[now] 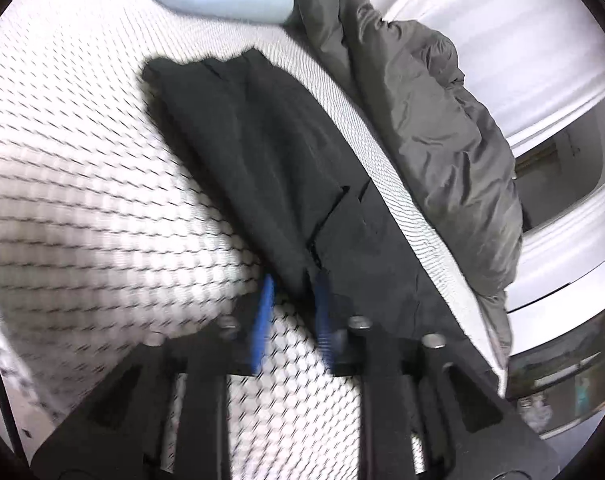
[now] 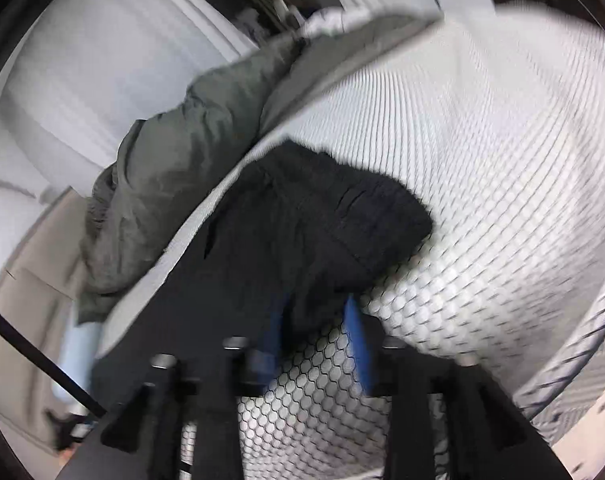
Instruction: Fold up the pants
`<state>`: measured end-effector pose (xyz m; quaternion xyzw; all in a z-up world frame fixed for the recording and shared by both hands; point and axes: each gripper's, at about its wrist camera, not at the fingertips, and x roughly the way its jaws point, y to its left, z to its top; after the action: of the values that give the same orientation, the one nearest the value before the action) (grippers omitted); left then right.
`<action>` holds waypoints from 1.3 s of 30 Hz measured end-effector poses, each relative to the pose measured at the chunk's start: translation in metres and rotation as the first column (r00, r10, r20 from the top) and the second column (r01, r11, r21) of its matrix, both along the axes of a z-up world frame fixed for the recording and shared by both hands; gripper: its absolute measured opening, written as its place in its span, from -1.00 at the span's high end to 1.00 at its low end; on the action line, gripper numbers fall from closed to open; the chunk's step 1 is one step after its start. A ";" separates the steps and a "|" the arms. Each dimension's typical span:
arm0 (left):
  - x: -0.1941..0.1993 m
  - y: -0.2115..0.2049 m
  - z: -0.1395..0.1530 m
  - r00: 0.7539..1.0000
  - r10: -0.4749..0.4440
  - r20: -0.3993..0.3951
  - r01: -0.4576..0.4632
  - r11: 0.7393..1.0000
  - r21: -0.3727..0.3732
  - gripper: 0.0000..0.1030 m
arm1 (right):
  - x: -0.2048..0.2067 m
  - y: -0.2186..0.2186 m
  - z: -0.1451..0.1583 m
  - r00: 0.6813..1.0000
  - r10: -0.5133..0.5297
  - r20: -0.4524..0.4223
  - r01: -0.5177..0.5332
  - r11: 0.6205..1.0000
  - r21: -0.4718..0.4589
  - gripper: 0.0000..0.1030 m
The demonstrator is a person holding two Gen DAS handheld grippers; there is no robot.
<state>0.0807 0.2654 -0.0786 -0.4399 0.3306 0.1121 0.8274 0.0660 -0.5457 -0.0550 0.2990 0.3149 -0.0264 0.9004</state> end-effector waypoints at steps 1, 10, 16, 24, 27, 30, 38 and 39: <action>-0.005 -0.002 0.005 1.000 0.004 -0.001 -0.004 1.000 0.015 0.21 | -0.010 0.005 0.010 0.999 -0.013 0.031 0.015 0.998 -0.059 -0.22; 0.006 -0.115 0.050 0.964 -0.259 0.052 0.235 0.930 0.283 -0.33 | 0.004 0.121 0.042 0.941 0.328 0.088 -0.285 0.903 -0.320 -0.31; 0.051 -0.246 0.040 0.799 -0.599 -0.055 0.569 0.724 0.389 -0.36 | 0.052 0.220 0.010 0.824 0.566 0.000 -0.536 0.780 -0.322 -0.01; 0.060 -0.304 0.004 0.717 -0.682 -0.144 0.667 0.612 0.426 -0.36 | 0.070 0.260 -0.029 0.756 0.643 -0.118 -0.629 0.667 -0.399 0.05; 0.053 -0.295 0.004 0.735 -0.661 -0.152 0.652 0.627 0.426 -0.36 | 0.061 0.199 -0.028 0.841 0.529 -0.110 -0.515 0.725 -0.457 0.05; 0.052 -0.286 0.004 0.741 -0.655 -0.147 0.647 0.638 0.418 -0.36 | 0.055 0.110 -0.029 0.943 0.319 -0.090 -0.318 0.797 -0.513 0.05; 0.068 -0.310 0.015 0.745 -0.649 -0.155 0.642 0.633 0.433 -0.36 | 0.047 0.088 -0.010 0.961 0.268 -0.062 -0.268 0.859 -0.437 -0.02; 0.074 -0.319 0.016 0.734 -0.663 -0.149 0.651 0.623 0.434 -0.36 | 0.048 0.099 -0.006 0.956 0.290 -0.052 -0.283 0.856 -0.433 -0.11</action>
<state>0.1544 -0.0536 -0.0622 -0.0821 0.4210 -0.1286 0.8941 0.1141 -0.4470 -0.0611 0.0399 0.3352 0.0404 0.9404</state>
